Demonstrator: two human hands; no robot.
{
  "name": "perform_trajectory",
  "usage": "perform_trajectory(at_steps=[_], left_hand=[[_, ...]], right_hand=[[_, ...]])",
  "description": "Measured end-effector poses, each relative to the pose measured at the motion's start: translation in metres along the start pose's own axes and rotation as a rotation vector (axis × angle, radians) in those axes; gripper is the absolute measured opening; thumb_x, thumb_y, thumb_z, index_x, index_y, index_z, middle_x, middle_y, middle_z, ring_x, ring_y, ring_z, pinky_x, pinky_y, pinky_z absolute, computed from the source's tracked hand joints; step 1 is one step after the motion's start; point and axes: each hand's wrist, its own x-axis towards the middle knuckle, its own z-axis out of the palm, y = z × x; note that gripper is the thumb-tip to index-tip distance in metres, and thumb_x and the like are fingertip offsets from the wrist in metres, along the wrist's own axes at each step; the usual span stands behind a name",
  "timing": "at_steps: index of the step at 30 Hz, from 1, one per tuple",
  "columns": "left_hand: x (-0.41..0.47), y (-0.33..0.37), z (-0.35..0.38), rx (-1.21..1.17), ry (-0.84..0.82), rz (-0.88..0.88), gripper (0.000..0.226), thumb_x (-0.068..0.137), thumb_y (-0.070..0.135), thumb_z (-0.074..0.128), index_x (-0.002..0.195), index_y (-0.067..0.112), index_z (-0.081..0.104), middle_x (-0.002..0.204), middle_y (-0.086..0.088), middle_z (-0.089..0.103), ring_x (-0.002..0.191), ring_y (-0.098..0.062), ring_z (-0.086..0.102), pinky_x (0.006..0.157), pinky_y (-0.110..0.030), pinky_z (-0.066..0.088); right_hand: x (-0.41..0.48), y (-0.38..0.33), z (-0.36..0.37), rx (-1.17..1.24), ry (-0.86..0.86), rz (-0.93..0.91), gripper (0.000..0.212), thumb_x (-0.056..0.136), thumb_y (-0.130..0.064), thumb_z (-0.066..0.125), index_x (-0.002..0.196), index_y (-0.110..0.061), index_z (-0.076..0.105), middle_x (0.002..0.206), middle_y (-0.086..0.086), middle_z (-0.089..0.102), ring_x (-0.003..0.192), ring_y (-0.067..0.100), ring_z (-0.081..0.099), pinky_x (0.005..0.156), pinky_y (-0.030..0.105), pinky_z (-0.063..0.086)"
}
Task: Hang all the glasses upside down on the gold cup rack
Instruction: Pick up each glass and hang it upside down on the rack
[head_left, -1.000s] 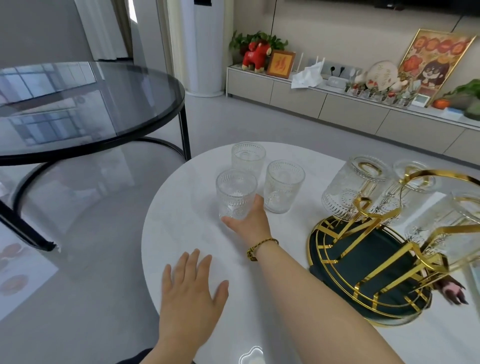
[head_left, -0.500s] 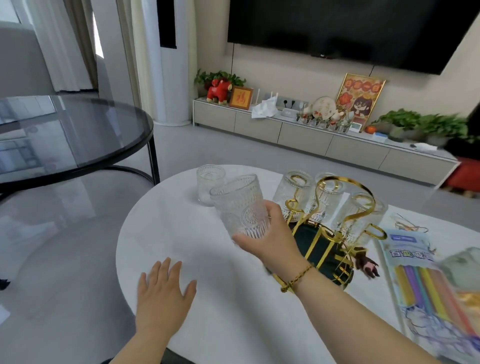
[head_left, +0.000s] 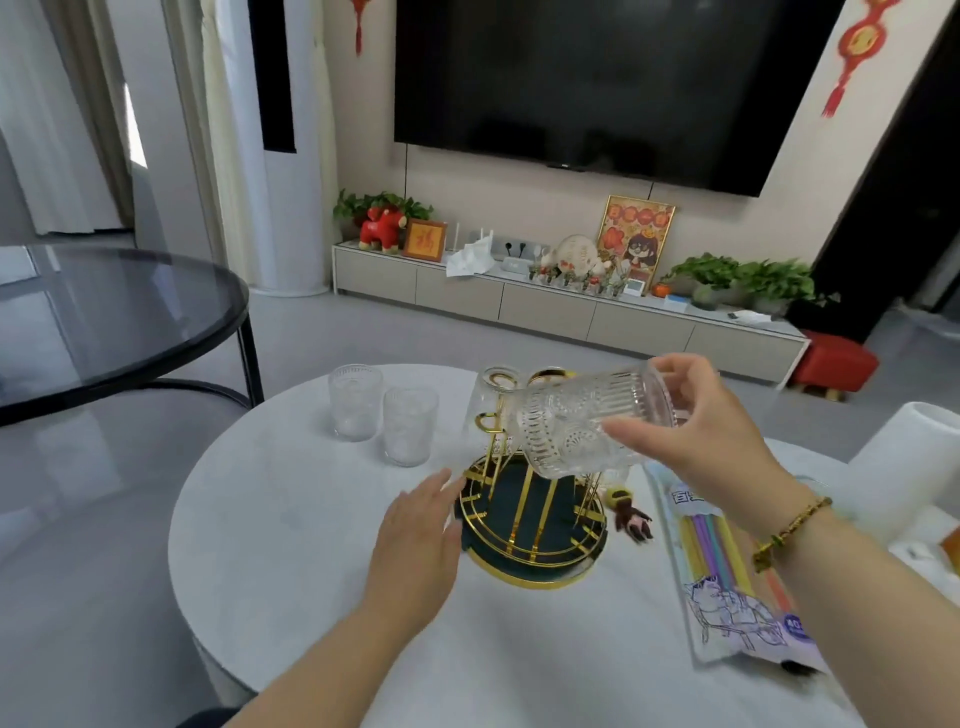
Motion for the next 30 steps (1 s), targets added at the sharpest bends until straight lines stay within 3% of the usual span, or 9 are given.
perform_trajectory(at_steps=[2, 7, 11, 18, 23, 30], left_hand=[[0.028, 0.031, -0.013, -0.009, 0.046, 0.079, 0.045, 0.094, 0.012, 0.037, 0.137, 0.021, 0.03, 0.151, 0.001, 0.028, 0.136, -0.017, 0.026, 0.113, -0.029, 0.016], [0.08, 0.072, -0.023, 0.122, -0.051, 0.197, 0.053, 0.093, 0.009, 0.037, 0.141, 0.019, 0.017, 0.154, -0.002, 0.019, 0.138, -0.023, 0.024, 0.114, -0.037, 0.018], [0.094, 0.076, -0.014, 0.179, -0.174, 0.164, 0.062, 0.091, 0.009, 0.04, 0.142, 0.021, 0.007, 0.155, -0.007, 0.014, 0.141, -0.026, 0.017, 0.116, -0.045, 0.019], [0.094, 0.054, -0.004, 0.257, -0.263, 0.065, 0.066, 0.089, 0.008, 0.044, 0.142, 0.016, 0.006, 0.154, -0.01, 0.016, 0.141, -0.027, 0.016, 0.115, -0.041, 0.019], [0.094, 0.046, 0.004, 0.354, -0.289, 0.058, 0.064, 0.093, 0.014, 0.039, 0.142, 0.013, -0.002, 0.156, -0.007, -0.002, 0.143, -0.022, -0.005, 0.118, -0.035, 0.004], [0.097, 0.042, 0.004, 0.357, -0.315, 0.064, 0.064, 0.09, 0.011, 0.039, 0.143, 0.015, 0.002, 0.156, -0.005, -0.001, 0.143, -0.02, -0.005, 0.117, -0.035, 0.004]], right_hand=[[0.0, 0.003, -0.025, -0.021, 0.042, 0.025, 0.054, 0.062, -0.03, 0.074, 0.101, -0.029, 0.038, 0.089, -0.019, 0.045, 0.078, -0.004, 0.045, 0.051, 0.01, 0.04], [0.007, 0.017, -0.062, -0.147, 0.071, 0.082, 0.056, 0.061, -0.032, 0.075, 0.106, -0.027, 0.041, 0.091, -0.014, 0.048, 0.078, -0.001, 0.049, 0.056, 0.015, 0.038], [0.016, 0.036, -0.06, -0.256, 0.023, 0.135, 0.071, 0.063, -0.029, 0.075, 0.122, -0.017, 0.038, 0.125, 0.007, 0.048, 0.109, 0.024, 0.048, 0.081, 0.03, 0.041], [0.036, 0.056, -0.033, -0.353, -0.064, 0.135, 0.074, 0.066, -0.029, 0.074, 0.127, -0.015, 0.035, 0.135, 0.007, 0.043, 0.119, 0.022, 0.04, 0.083, 0.025, 0.031], [0.044, 0.067, -0.022, -0.359, -0.145, 0.169, 0.073, 0.066, -0.029, 0.073, 0.127, -0.014, 0.035, 0.135, 0.009, 0.043, 0.122, 0.024, 0.038, 0.095, 0.034, 0.037], [0.045, 0.077, 0.004, -0.44, -0.242, 0.166, 0.074, 0.067, -0.029, 0.071, 0.13, -0.016, 0.033, 0.136, 0.007, 0.041, 0.125, 0.025, 0.033, 0.099, 0.037, 0.036]])
